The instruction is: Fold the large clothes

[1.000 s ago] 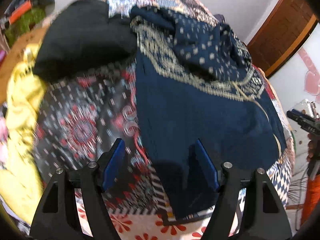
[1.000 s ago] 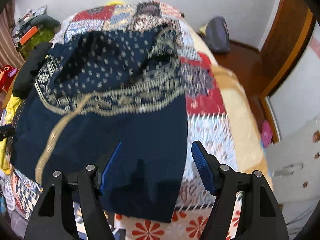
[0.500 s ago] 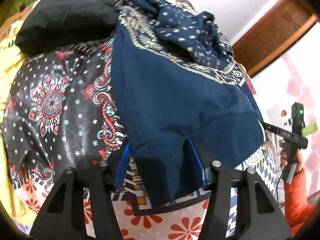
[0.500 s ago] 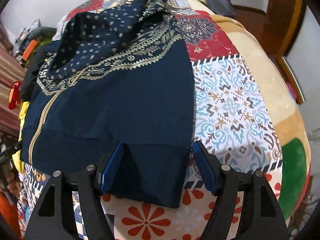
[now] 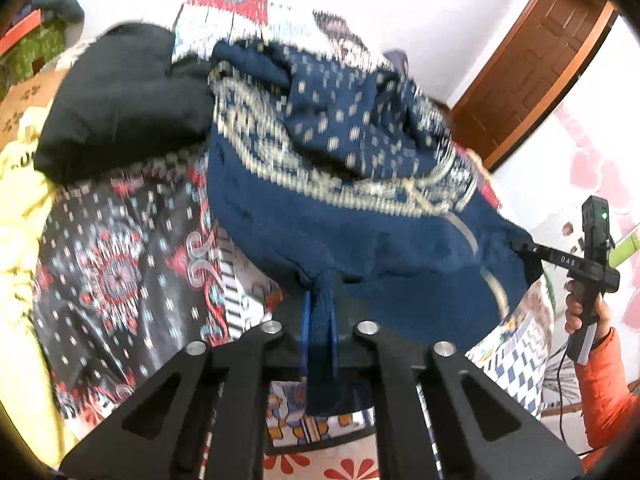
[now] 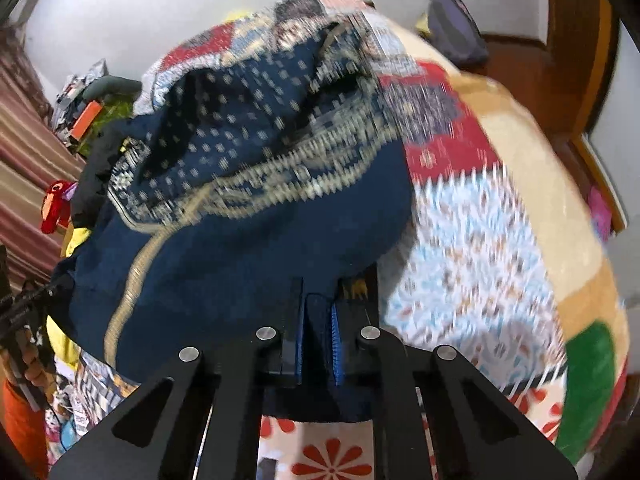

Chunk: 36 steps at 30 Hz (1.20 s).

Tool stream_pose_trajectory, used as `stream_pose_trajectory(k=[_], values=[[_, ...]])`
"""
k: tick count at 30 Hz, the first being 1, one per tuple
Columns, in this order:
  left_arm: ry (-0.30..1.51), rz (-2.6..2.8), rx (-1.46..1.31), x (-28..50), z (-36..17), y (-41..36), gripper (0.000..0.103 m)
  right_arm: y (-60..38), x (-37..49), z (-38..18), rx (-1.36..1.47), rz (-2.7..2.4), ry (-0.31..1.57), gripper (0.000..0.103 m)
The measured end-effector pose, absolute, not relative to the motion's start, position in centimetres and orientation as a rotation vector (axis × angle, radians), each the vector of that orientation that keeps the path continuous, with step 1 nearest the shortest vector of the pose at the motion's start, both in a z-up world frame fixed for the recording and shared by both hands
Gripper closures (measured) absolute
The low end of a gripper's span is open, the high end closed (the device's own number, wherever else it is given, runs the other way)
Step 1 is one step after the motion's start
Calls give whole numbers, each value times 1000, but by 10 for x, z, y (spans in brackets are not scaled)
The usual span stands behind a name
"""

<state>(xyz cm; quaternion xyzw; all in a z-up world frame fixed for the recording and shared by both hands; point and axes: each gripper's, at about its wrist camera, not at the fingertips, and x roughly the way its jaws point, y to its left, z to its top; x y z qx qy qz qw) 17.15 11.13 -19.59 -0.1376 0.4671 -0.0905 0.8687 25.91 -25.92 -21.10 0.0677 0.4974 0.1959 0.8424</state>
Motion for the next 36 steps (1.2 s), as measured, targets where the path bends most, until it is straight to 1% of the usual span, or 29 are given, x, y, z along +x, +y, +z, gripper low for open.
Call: stream_pose_trajectory(k=[9, 13, 17, 20, 24, 27, 32, 36], values=[[793, -186, -277, 209, -129, 124, 97, -240, 298, -140, 97, 448, 840, 95], [714, -178, -268, 243, -101, 131, 97, -230, 331, -111, 84, 449, 759, 95], [678, -153, -277, 286, -87, 140, 97, -213, 374, -94, 67, 436, 710, 95], [669, -127, -305, 323, -84, 149, 97, -203, 405, -92, 46, 414, 694, 95], [696, -78, -309, 369, -94, 159, 97, -187, 455, -102, 35, 373, 713, 95], [736, -41, -300, 407, -112, 166, 97, -178, 483, -116, 27, 350, 744, 95], [837, 21, -295, 463, -157, 180, 97, -168, 523, -151, 22, 312, 829, 95], [919, 32, -342, 488, -193, 193, 96, -166, 550, -181, 48, 303, 903, 95]])
